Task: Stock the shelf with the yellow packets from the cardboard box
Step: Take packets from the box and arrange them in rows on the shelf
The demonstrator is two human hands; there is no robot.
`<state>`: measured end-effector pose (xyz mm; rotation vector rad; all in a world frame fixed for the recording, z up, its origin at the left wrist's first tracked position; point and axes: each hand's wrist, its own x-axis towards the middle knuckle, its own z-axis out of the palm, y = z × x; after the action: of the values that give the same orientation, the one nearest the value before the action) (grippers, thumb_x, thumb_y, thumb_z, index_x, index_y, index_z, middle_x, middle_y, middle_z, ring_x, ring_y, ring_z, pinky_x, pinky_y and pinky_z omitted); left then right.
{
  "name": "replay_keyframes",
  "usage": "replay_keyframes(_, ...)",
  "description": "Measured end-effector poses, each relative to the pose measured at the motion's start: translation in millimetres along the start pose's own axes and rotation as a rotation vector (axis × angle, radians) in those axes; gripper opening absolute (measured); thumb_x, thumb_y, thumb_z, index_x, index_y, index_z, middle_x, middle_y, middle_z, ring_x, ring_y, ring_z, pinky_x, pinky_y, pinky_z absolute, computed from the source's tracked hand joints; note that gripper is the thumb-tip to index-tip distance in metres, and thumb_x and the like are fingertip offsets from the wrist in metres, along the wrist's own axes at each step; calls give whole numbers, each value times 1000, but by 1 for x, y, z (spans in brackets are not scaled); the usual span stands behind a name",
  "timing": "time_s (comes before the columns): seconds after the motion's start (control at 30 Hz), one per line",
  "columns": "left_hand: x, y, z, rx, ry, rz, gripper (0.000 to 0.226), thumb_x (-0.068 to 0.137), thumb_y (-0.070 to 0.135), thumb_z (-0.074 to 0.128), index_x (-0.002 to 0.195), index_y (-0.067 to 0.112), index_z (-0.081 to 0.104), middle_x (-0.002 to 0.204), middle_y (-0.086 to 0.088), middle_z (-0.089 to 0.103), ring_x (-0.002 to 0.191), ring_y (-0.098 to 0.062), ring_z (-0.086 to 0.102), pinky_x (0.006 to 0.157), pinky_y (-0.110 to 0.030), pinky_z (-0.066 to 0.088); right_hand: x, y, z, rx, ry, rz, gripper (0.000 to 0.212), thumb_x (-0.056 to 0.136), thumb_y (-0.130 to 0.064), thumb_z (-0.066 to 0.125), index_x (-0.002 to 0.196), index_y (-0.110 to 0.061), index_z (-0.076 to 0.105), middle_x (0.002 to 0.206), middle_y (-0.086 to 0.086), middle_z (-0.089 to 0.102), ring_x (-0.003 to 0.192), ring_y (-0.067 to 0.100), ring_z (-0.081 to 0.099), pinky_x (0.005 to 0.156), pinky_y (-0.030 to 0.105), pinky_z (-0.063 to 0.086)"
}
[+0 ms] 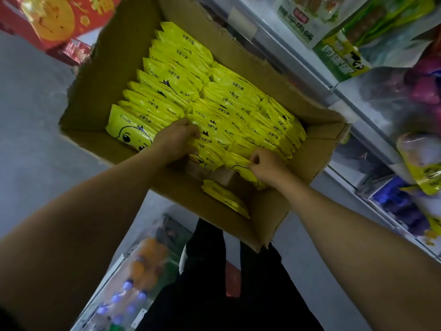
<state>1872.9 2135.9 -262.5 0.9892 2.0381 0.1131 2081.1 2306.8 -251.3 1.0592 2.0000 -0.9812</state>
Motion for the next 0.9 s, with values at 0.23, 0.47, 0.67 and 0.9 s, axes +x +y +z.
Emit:
replay_keyframes(0.23, -1, -5, -1, 54, 29, 46, 41, 72, 31, 82, 107, 22, 63, 118, -1, 54, 108, -25, 55, 72, -28, 38, -5, 4, -20, 285, 79, -53, 26, 101, -22, 52, 122, -8, 51, 111, 5, 53, 100, 19, 50, 77, 27, 36)
replay_keyframes(0.47, -2, -4, 5, 150, -23, 68, 50, 69, 33, 84, 110, 22, 57, 113, -5, 63, 104, -27, 57, 84, -34, 45, -5, -4, -43, 602, 195, 70, 35, 95, -40, 61, 116, -12, 58, 105, 3, 61, 94, 16, 58, 74, 26, 43)
replay_keyframes(0.67, 3, 3, 14, 297, -32, 58, 53, 76, 29, 79, 120, 20, 51, 120, -8, 59, 109, -29, 56, 91, -37, 43, -17, -15, -53, 956, 142, 118, 48, 79, -42, 78, 114, -15, 58, 96, 0, 72, 81, 9, 70, 60, 21, 55)
replay_keyframes(0.9, -1, 1, 26, 494, 5, 118, 31, 85, 34, 67, 114, 24, 64, 124, -10, 53, 125, -30, 44, 101, -44, 38, -33, -15, -53, 1086, 104, 52, 38, 77, -28, 82, 109, -14, 65, 92, 1, 76, 83, 14, 74, 69, 29, 60)
